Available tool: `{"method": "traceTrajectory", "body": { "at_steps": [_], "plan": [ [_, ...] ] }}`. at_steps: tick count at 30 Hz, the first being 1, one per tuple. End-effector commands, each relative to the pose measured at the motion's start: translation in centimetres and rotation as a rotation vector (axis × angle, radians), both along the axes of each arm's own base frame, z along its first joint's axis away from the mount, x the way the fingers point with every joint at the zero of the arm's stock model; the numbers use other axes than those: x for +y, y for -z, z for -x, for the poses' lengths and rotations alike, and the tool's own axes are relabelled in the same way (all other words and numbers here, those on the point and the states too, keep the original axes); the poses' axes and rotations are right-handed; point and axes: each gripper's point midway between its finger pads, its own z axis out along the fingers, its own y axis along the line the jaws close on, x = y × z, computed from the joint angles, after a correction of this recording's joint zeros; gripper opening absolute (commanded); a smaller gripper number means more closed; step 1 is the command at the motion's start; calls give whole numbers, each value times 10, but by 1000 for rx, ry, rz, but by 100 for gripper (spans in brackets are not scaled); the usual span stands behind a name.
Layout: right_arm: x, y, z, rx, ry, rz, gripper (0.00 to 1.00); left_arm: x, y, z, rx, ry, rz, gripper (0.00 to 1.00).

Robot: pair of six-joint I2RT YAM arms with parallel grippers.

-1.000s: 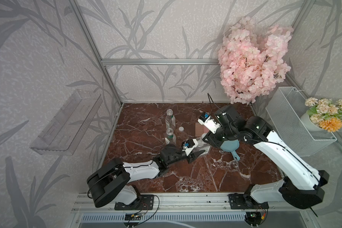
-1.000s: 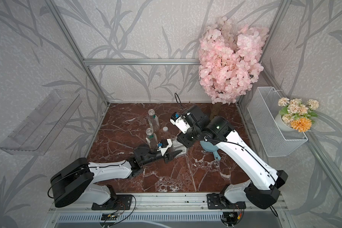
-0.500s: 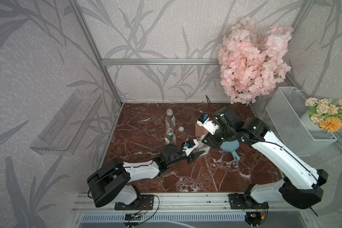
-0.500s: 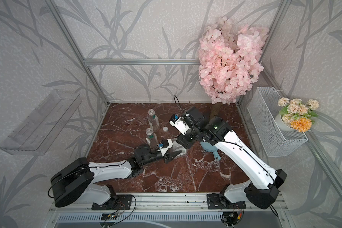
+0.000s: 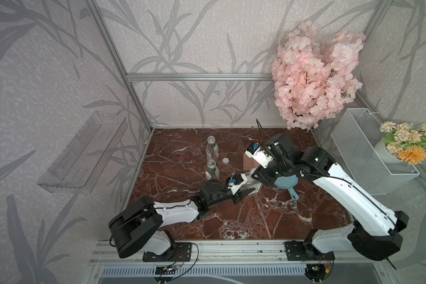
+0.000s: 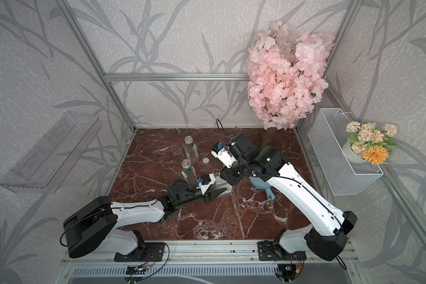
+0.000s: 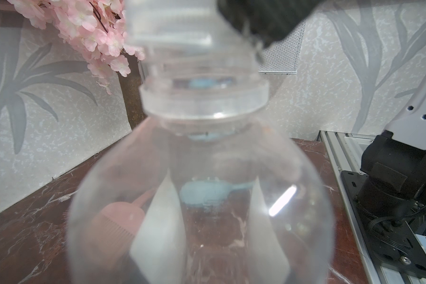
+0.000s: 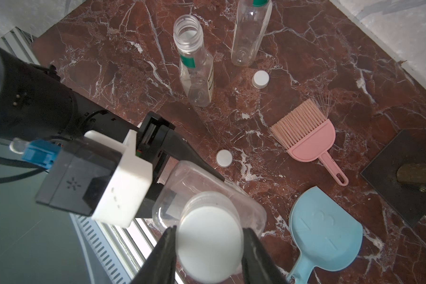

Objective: Screw on the bottle caps
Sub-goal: Screw the bottle cap onto the plastic bottle.

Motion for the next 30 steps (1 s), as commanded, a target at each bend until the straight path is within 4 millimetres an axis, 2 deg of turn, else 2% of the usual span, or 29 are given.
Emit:
{"method": "traceTrajectory", "body": {
  "at_steps": [1, 30],
  "plan": [
    [-2, 0, 5, 1, -16, 6, 36, -5, -28, -1, -72, 6, 67, 22],
    [-2, -10, 1, -33, -11, -9, 48, -5, -22, -3, -66, 0, 52, 23]
  ]
}}
